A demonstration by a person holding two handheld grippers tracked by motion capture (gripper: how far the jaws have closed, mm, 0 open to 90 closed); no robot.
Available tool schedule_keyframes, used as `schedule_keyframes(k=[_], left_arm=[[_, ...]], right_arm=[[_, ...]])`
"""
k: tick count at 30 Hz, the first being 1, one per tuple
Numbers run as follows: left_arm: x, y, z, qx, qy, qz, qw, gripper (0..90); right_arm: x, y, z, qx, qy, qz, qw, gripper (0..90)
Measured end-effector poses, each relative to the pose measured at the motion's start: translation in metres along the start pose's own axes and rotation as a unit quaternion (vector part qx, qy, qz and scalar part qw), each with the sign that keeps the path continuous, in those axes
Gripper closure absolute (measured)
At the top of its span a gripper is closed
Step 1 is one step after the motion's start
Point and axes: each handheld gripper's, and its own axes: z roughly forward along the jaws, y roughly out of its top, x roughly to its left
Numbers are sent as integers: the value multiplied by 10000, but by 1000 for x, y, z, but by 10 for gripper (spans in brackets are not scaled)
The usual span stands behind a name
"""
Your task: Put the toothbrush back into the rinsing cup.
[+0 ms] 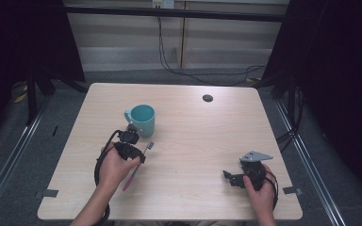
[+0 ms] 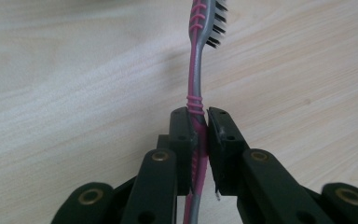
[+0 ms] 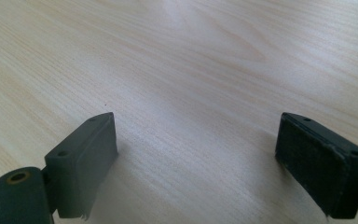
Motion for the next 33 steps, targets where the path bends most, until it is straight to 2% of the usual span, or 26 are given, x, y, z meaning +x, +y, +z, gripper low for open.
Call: schedule_keyframes(k=[5, 6, 8, 9, 12, 20, 27, 33], left_arm=[[1, 1, -6, -179, -104, 30, 9998, 809], [2, 1, -10, -260, -198, 59, 9994, 808], [3, 2, -11, -311, -203, 85, 9993, 809], [3, 2, -15, -462, -220, 136, 9986, 809], [4, 2, -20, -644, -256, 242, 9973, 808], [7, 2, -33, -1067, -306, 300, 9934, 808], [11, 2, -42, -1314, -346, 305, 9902, 809], [15, 3, -45, -1398, -350, 376, 9889, 808]], right_arm=[[0, 0, 0, 0, 1, 1, 10000, 121], [0, 0, 0, 0, 0, 0, 10000, 121], [0, 0, 0, 0, 1, 0, 10000, 121], [0, 0, 0, 0, 0, -1, 10000, 121], [0, 0, 0, 1, 0, 0, 10000, 121], [0, 0, 0, 0, 0, -3, 10000, 121], [0, 0, 0, 0, 0, 0, 10000, 120], [0, 0, 0, 0, -1, -1, 10000, 120]])
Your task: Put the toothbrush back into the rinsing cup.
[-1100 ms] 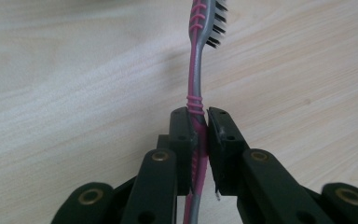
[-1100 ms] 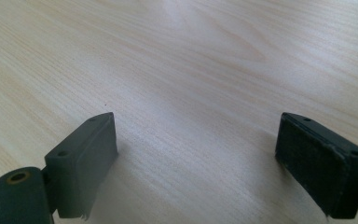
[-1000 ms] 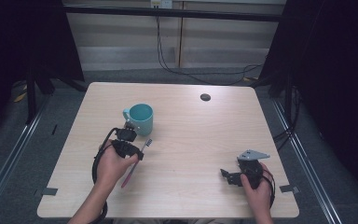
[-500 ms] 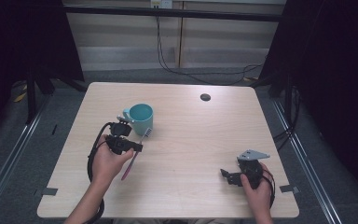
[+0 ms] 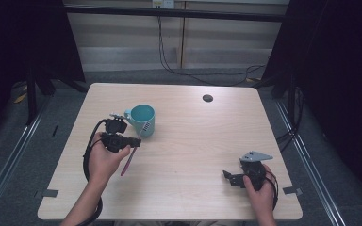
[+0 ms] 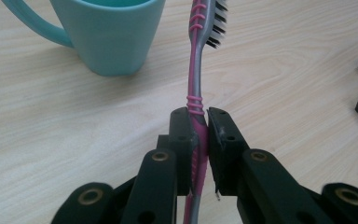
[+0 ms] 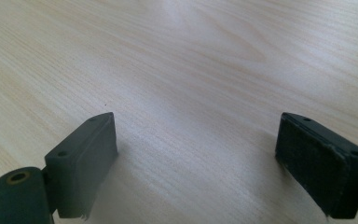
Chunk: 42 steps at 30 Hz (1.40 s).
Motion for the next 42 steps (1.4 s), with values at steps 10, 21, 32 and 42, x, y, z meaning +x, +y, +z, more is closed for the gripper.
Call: schedule_keyframes(k=[10, 21, 32, 42], left_arm=[[5, 4, -6, -164, -88, -49, 9998, 808], [5, 10, -17, -604, 54, 19, 9982, 808], [6, 18, -20, -872, 37, -36, 9962, 808], [6, 25, -19, -1009, 15, -36, 9949, 808]], right_arm=[[0, 0, 0, 0, 1, 0, 10000, 121], [0, 0, 0, 1, 0, 0, 10000, 121], [0, 0, 0, 1, 2, 0, 10000, 121], [0, 0, 0, 1, 2, 0, 10000, 120]])
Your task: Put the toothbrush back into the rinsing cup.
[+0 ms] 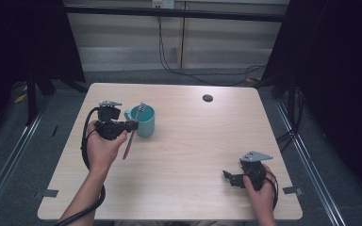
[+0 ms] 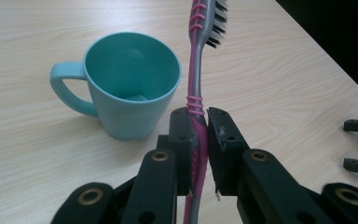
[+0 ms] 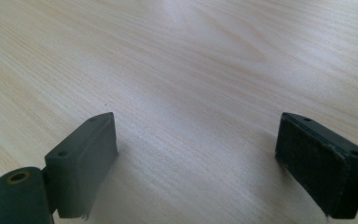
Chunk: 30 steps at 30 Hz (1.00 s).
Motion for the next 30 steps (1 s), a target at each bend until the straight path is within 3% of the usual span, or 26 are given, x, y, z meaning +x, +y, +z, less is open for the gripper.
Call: schedule_keyframes(k=[21, 30], left_arm=[[-3, 20, 8, -223, -113, -15, 9997, 808], [-3, 26, 13, -254, -48, -31, 9997, 809]], right_arm=[[0, 0, 0, 0, 1, -1, 10000, 121], [0, 0, 0, 0, 1, 0, 10000, 120]])
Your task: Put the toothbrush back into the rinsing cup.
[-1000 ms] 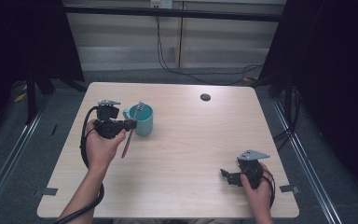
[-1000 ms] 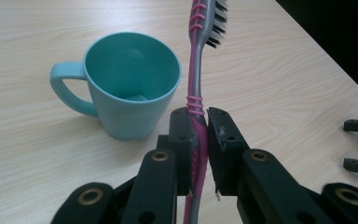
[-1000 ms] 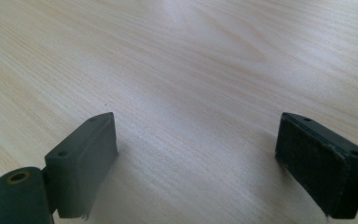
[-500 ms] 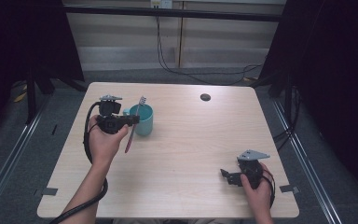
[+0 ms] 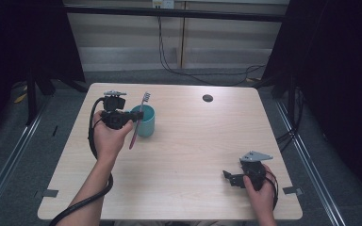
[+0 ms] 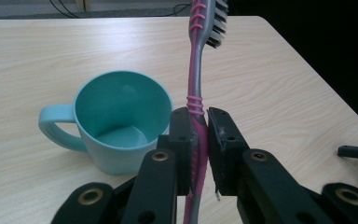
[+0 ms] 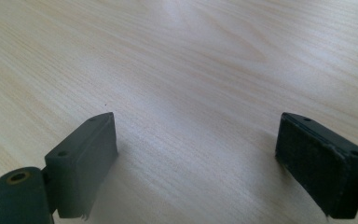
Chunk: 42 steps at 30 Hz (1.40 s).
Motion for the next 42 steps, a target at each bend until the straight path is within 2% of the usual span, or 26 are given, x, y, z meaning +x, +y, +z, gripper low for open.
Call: schedule_keyframes(k=[19, 42], left_arm=[[0, 13, 7, -160, 6, -10, 9999, 808], [0, 29, 17, -324, -109, -61, 9994, 808]], right_arm=[[0, 0, 0, -1, 9, -11, 10000, 120], [0, 0, 0, -1, 13, -23, 10000, 121]])
